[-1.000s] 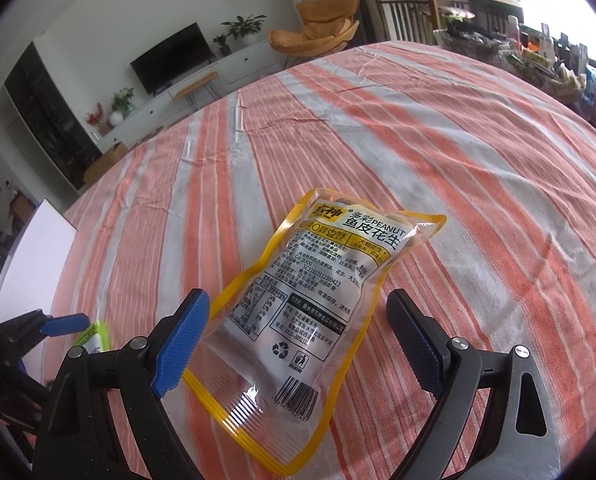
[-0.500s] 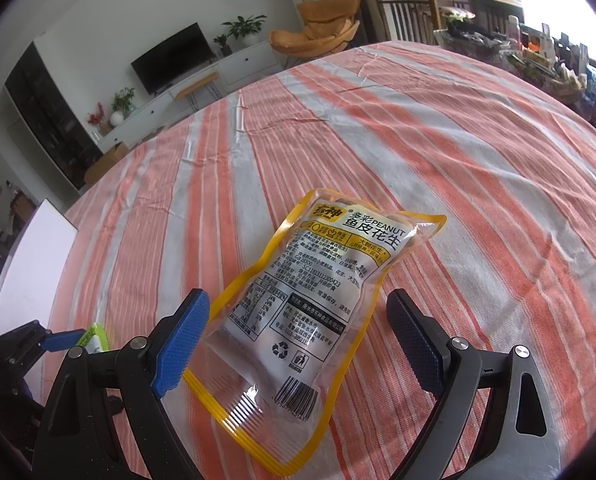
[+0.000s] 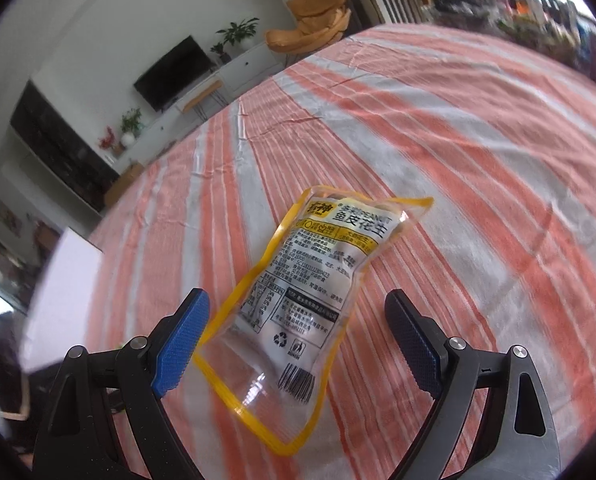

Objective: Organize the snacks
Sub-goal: 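Grasp the green packet with the left gripper while the right gripper grasps the peanut bag, then carry both packs over the box and release them inside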

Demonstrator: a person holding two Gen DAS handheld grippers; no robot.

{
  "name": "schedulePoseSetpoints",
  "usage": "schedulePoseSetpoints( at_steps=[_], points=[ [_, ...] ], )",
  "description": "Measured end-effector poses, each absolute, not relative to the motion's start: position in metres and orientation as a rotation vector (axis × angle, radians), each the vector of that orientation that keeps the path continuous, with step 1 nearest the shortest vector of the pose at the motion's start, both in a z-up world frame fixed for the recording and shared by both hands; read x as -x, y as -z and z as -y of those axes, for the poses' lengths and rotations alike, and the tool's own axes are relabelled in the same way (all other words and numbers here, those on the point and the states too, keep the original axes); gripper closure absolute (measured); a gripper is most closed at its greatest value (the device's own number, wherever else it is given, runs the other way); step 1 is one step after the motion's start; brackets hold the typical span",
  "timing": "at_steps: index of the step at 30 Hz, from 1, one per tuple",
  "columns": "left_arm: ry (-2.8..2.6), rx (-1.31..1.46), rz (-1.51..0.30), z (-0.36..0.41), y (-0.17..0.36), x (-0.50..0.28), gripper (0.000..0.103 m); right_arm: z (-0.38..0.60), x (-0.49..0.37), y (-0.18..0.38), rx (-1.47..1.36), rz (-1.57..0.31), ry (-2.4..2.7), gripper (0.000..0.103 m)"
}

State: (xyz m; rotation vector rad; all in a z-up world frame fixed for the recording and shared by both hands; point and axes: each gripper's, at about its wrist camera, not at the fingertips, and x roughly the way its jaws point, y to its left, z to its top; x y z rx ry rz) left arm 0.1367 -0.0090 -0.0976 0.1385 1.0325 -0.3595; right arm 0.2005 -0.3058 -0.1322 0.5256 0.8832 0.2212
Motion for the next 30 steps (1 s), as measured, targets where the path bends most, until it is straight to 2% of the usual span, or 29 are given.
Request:
schedulePoseSetpoints(
  at_steps=[3,6,10,13,14,16,18,20,22,23,26,29,30],
  points=[
    [0.332,-0.028,-0.988,-0.009,0.077,-0.133,0.054,0.342,-0.188,0.132,-0.772,-0.836,-0.230,0.012],
    [0.332,0.065,-0.950,-0.021,0.056,-0.129,0.054,0.360,-0.193,0.125,-0.803,-0.901,-0.132,0.011],
    [0.344,0.089,-0.893,-0.021,0.027,-0.118,0.054,0.321,-0.220,0.110,-0.630,-1.063,-0.092,0.011],
    [0.360,0.080,-0.859,-0.021,0.006,-0.106,0.054,0.266,-0.244,0.119,-0.487,-1.180,-0.074,0.012],
    [0.363,0.071,-0.849,-0.022,-0.002,-0.100,0.054,0.242,-0.253,0.126,-0.370,-1.222,-0.042,0.007],
    [0.360,0.055,-0.821,-0.030,-0.018,-0.088,0.054,0.208,-0.258,0.130,-0.137,-1.210,0.014,0.009],
    [0.347,0.047,-0.786,-0.046,-0.033,-0.074,0.054,0.197,-0.251,0.131,-0.041,-1.170,0.041,0.027],
    [0.321,0.045,-0.762,-0.066,-0.045,-0.061,0.054,0.204,-0.242,0.125,-0.086,-1.143,0.018,0.042],
    [0.290,0.051,-0.758,-0.088,-0.049,-0.052,0.054,0.217,-0.234,0.121,-0.164,-1.147,-0.017,0.050],
    [0.273,0.058,-0.760,-0.098,-0.050,-0.048,0.054,0.228,-0.227,0.116,-0.215,-1.130,-0.035,0.064],
    [0.210,0.094,-0.770,-0.133,-0.047,-0.040,0.054,0.248,-0.215,0.107,-0.341,-1.123,-0.105,0.072],
    [0.134,0.141,-0.780,-0.169,-0.042,-0.033,0.054,0.260,-0.207,0.108,-0.379,-1.133,-0.147,0.076],
    [0.116,0.164,-0.786,-0.181,-0.039,-0.031,0.054,0.264,-0.204,0.108,-0.427,-1.120,-0.175,0.082]
  ],
)
